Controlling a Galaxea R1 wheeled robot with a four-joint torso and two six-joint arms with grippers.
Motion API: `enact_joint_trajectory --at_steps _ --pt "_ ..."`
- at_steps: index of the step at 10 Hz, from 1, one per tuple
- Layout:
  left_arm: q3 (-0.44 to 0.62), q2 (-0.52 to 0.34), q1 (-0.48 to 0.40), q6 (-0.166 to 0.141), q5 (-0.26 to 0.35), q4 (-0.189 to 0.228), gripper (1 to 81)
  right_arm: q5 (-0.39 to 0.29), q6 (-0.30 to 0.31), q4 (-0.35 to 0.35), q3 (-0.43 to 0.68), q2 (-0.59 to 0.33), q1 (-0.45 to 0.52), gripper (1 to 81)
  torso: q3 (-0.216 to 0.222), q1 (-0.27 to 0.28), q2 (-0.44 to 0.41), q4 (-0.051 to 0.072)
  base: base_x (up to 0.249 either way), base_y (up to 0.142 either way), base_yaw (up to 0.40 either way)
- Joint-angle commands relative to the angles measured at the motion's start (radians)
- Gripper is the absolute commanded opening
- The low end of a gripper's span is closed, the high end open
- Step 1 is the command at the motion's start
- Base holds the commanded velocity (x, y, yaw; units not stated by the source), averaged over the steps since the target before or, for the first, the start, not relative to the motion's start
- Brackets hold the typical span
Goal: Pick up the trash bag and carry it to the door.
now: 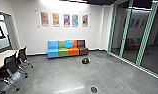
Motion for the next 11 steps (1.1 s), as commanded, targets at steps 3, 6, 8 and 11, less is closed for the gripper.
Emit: enact_joint_trajectory --at_steps 3,6,8,11 --pt "0.001 -0.005 -0.069 0.002 0.052 -0.009 81.1 -0.05 -0.004 -0.011 -0.046 0.016 0.054 81.1 0.0 0.0 0.0 0.0 0.022 0.0 0.0" --pt "0.004 -0.003 -0.069 0.002 0.052 -0.009 81.1 -0.05 -0.007 -0.019 -0.037 0.016 0.057 81.1 0.0 -0.001 -0.001 0.0 0.111 0.0 0.0" --pt "0.004 -0.003 -0.069 0.002 0.052 -0.009 81.1 -0.05 -0.008 -0.018 -0.037 0.014 0.057 81.1 0.001 -0.001 -0.001 0.0 0.155 0.0 0.0" --pt "0.0 0.0 -0.069 0.004 0.052 -0.005 81.1 -0.05 -0.007 -0.013 -0.036 0.017 0.06 81.1 -0.073 -0.001 -0.001 0.0 0.173 0.0 0.0"
